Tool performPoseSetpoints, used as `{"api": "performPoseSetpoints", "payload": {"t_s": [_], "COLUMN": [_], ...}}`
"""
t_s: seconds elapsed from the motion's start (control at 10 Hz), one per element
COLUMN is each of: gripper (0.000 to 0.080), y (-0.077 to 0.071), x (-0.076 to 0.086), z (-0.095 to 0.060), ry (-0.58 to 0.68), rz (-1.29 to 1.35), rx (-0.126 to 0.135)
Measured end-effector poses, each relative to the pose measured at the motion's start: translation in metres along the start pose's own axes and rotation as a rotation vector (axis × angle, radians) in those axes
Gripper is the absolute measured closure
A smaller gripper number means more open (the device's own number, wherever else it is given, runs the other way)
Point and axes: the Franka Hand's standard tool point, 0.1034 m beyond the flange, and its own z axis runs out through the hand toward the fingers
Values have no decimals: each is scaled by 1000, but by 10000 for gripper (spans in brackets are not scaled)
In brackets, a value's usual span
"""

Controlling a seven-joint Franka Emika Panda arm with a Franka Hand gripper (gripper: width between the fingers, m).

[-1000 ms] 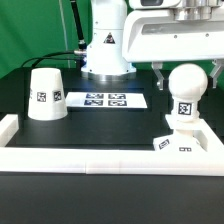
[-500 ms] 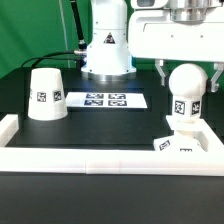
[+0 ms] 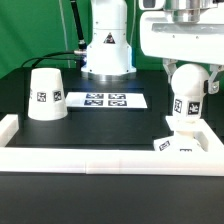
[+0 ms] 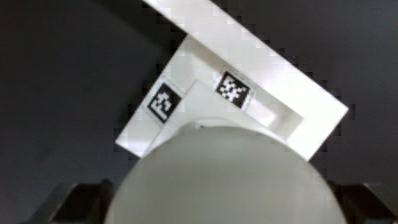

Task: Assemble lamp

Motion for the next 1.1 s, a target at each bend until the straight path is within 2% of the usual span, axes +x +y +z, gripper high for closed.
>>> {"api": "performPoseSetpoints", "payload": {"t_s": [0.2, 0.4, 0.7, 1.1], "gripper": [114, 103, 101, 101], "y": [-1, -1, -4, -4], "x": [-1, 0, 2, 2], "z": [0, 0, -1, 0], "ry": [-4, -3, 3, 6], "rz": [-8, -116, -516, -833], "rx": [5, 6, 1, -3]}}
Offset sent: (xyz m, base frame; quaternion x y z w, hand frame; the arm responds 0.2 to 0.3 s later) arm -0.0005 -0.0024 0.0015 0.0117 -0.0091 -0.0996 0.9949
